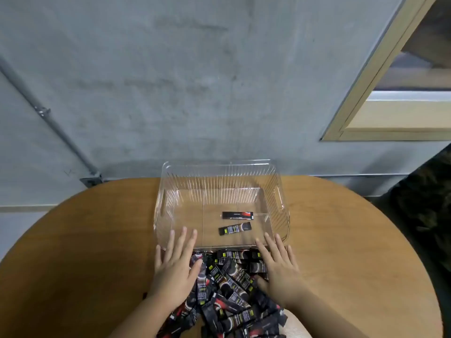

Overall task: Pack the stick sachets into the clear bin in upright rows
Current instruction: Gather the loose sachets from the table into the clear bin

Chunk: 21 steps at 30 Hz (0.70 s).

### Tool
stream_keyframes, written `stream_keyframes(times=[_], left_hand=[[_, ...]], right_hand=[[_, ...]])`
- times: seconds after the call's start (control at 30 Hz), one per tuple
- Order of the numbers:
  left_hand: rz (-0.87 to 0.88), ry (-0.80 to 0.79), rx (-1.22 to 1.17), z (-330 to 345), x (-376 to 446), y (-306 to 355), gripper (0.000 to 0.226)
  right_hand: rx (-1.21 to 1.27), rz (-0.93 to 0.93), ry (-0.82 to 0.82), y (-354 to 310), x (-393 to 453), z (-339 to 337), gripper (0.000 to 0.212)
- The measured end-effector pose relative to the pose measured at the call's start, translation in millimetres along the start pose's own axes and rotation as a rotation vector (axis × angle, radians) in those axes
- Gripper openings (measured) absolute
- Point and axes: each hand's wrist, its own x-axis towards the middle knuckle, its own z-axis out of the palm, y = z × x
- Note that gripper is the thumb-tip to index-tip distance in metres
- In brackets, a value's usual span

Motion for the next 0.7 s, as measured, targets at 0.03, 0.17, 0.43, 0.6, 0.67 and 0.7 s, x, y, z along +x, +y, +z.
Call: stream_keyframes(times=[0.03,0.17,0.43,0.6,0.67,0.7], left_hand=[[-0.045,-0.032,-0.027,6.2,2.3,-5.6,0.074],[-0.102,0.009,-0.064,39.2,7.5,-23.0,0.095],[0.031,0.198,-0.060,74.0,3.8,-39.7,0.083],[0.043,0.260,-0.036,81.2,-11.5,-43.6,0.073],[0.038,0.234,-0.022,80.4,-20.8,-42.0,0.064],[0.033,0.219,-0.019,79.0,-25.3,-40.5,0.060]], right_hand=[[0.032,0.004,-0.013,-1.9,3.4,6.3,0.089],[0.080,0.037,0.042,1.7,11.4,44.9,0.083],[0.230,0.120,0.315,-3.8,21.7,79.1,0.077],[0.241,0.123,0.373,-12.8,11.2,92.2,0.085],[0.194,0.093,0.356,-14.8,4.2,98.0,0.089],[0.187,0.084,0.342,-15.0,0.5,98.7,0.091]])
